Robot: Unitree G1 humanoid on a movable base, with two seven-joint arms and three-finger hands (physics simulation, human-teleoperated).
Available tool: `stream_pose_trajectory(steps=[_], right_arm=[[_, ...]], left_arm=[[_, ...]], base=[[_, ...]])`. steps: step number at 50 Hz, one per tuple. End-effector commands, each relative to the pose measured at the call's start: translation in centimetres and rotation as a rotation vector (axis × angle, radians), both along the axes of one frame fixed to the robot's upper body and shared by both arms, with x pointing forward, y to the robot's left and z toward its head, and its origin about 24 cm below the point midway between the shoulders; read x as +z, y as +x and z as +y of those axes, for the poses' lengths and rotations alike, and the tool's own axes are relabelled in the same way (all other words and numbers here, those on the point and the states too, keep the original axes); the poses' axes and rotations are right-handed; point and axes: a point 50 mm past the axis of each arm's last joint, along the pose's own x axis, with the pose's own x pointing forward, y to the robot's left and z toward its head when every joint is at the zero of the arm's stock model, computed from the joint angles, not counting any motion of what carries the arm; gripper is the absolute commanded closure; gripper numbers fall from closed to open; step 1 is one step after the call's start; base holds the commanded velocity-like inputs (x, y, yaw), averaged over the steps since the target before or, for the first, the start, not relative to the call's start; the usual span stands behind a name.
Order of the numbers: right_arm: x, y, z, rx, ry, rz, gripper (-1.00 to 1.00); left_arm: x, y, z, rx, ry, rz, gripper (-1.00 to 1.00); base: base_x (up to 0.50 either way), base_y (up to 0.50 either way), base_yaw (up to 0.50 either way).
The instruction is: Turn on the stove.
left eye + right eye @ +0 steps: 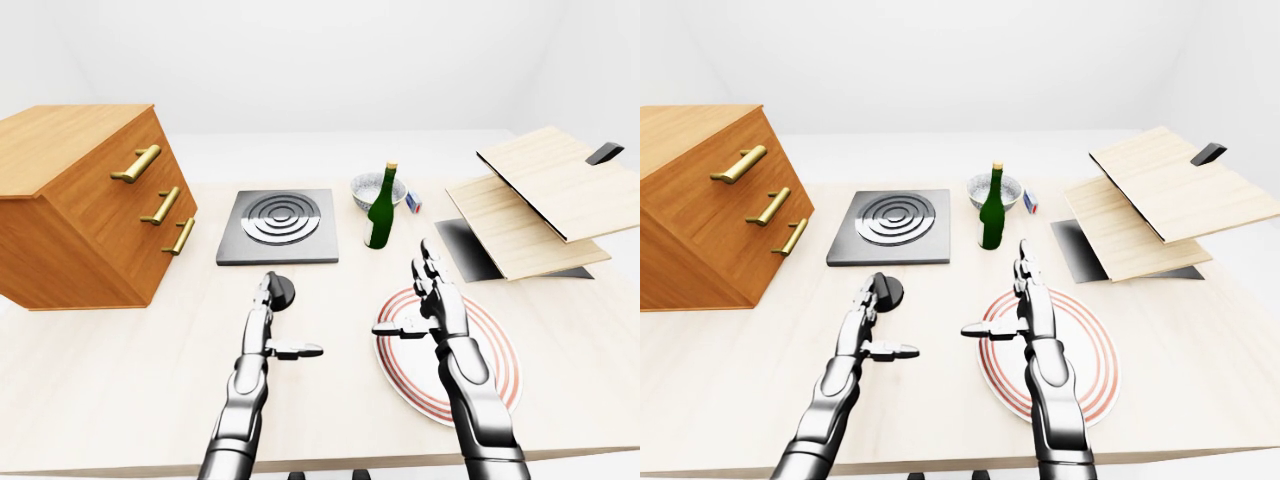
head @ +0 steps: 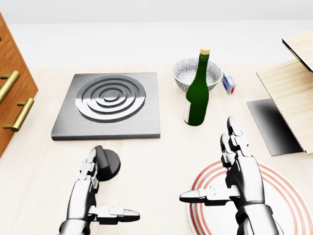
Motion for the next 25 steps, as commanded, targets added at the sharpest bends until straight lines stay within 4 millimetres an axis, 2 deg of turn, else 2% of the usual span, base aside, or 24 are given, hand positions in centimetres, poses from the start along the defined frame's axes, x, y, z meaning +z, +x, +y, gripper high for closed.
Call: stream_pose_trajectory(steps=[1, 10, 17, 25], right_arm=[[0.3, 0.1, -0.2, -0.005, 0.005, -0.011, -1.00], [0.5, 0.1, -0.3, -0.008, 0.008, -0.020, -1.00], [0.3, 0.2, -0.3, -0.008, 0.008, -0.014, -1.00], [0.4, 0.1, -0.3, -0.007, 0.008, -0.019, -1.00]], left_arm=[[-1.6, -1.0, -2.0, -0.076, -0.042, 0.073, -1.00], [-1.7, -0.5, -3.4, -0.114, -0.040, 0.085, -1.00], [-0.2, 0.2, -4.1, -0.132, -0.042, 0.019, -1.00], [0.5, 0.8, -5.0, -0.155, -0.042, -0.008, -1.00]], base=[[0.00, 0.00, 0.00], [0.00, 0.00, 0.00], [0.00, 0.00, 0.00], [0.00, 0.00, 0.00]])
